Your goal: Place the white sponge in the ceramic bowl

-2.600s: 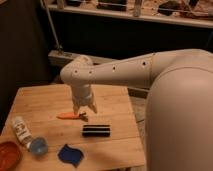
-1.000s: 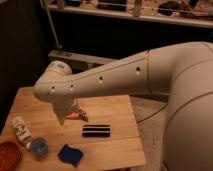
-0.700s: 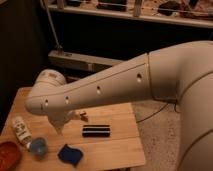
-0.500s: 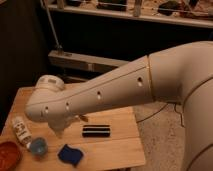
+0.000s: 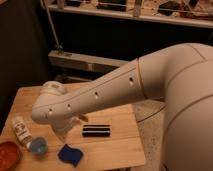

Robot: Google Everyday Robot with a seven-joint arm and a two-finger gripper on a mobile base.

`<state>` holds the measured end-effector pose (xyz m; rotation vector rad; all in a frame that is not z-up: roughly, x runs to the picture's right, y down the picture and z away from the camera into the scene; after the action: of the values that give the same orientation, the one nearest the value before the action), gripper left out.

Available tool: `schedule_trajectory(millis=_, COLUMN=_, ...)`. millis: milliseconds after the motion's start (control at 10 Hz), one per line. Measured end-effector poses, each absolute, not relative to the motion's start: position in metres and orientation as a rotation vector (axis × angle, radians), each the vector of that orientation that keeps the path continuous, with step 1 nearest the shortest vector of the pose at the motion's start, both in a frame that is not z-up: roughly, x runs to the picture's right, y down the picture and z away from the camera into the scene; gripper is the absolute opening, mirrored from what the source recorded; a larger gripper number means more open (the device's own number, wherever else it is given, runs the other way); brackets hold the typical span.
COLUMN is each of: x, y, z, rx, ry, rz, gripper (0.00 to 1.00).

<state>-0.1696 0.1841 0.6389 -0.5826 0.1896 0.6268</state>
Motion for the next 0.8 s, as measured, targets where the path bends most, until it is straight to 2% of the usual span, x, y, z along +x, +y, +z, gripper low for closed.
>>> schedule_trajectory(millis=400, x=-0.184, y=0.205, z=0.651, rx=-0.666, ry=0.202, rz=0.564, gripper=0.65)
schedule_trajectory(millis=800, x=-0.183, y=0.217, z=0.652, rx=-0.662, ry=0.252, rz=0.508, gripper=0.65)
